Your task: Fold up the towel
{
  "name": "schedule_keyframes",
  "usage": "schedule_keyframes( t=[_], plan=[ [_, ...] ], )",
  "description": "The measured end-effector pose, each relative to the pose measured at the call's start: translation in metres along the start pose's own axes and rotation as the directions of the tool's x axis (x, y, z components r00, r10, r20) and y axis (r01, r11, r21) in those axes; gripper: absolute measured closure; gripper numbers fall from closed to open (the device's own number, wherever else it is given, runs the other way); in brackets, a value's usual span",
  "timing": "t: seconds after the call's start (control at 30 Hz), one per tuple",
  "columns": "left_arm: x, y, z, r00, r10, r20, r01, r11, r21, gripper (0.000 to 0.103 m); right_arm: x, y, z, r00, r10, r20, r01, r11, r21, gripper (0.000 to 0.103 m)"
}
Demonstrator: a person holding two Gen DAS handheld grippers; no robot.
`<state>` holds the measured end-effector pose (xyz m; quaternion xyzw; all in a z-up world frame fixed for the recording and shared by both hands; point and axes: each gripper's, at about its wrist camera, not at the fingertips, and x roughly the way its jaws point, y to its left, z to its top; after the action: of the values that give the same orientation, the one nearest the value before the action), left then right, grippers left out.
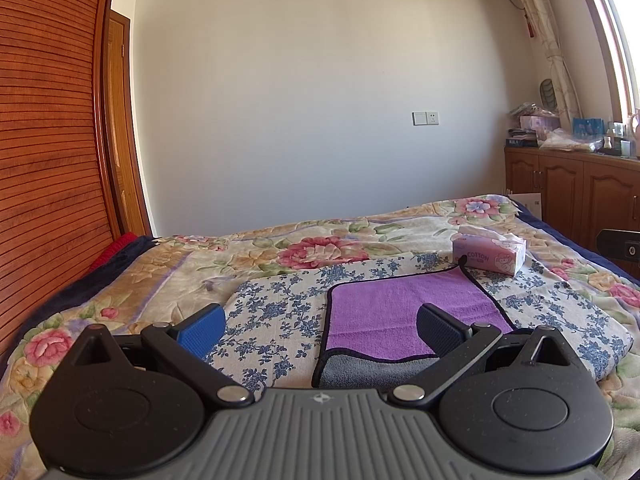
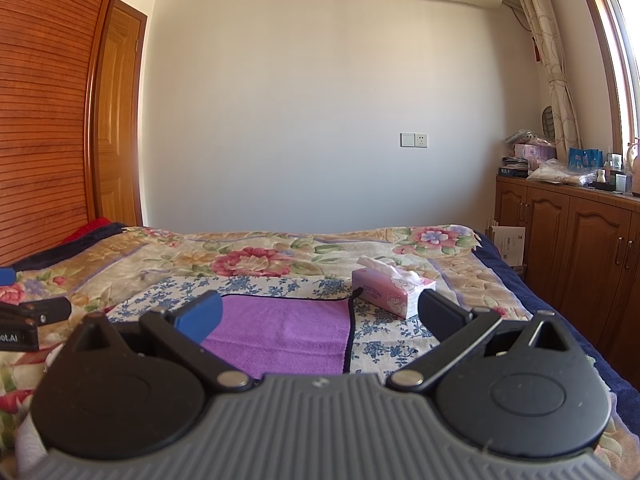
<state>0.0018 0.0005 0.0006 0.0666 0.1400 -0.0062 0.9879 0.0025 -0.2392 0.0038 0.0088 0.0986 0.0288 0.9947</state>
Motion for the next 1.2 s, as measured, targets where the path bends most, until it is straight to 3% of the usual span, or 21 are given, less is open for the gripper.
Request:
schedule_keyframes(
  t=[0.43, 1.2],
  plan=[
    [0.008, -0.001, -0.010, 0.999, -0.018, -0.033, 0.019, 1.000, 0.016, 0.000, 0.003, 0.003, 0.000, 1.000, -0.002, -0.023, 0.002, 1.000, -0.009, 0.000],
    [0.052, -0.003, -0.017, 0.986, -0.053, -0.158, 0.060, 0.997, 0.042, 0.000, 0.032, 0.008, -0.004, 0.995, 0.007, -0.099, -0.011, 0.999, -0.037, 0.000]
  ],
)
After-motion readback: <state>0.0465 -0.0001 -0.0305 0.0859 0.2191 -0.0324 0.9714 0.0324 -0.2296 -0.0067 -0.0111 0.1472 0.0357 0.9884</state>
